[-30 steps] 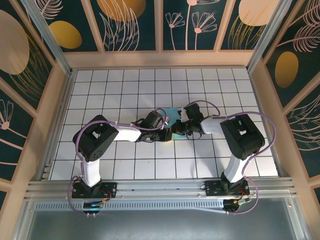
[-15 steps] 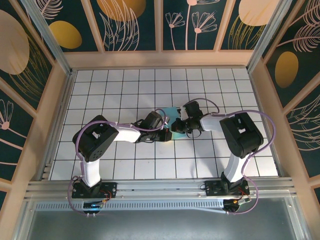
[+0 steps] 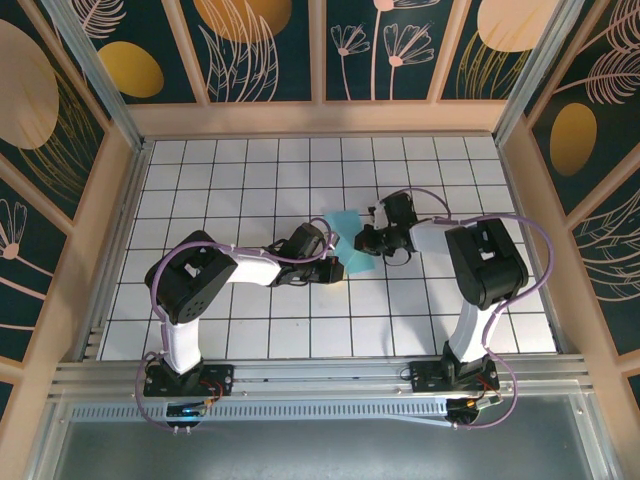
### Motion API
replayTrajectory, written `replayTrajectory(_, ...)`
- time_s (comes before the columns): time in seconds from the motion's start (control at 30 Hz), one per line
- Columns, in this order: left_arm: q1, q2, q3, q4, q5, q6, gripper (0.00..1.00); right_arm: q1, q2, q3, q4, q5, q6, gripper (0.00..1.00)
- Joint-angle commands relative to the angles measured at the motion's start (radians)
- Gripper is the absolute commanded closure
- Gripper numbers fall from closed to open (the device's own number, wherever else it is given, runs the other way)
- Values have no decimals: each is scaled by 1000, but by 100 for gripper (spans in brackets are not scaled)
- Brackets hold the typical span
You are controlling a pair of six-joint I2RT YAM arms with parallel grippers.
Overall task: Fold a paper plane with a square sheet of paper (fold left side to right side)
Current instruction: Fold the triangle a second time at the center of the table.
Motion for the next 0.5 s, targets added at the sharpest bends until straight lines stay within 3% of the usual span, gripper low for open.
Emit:
replayTrajectory(0.0,1,27,-42,-99,-58,3,100,-45,40,27,-17,88,-37,100)
replayTrajectory(0.2,1,3,-56,-70,-44,-8,100,-52,44,42,-29,52,-44,100)
replayTrajectory(0.47,22,-142,-32,-83,-76,-12,100,2,5,-27,-19,23,4,100)
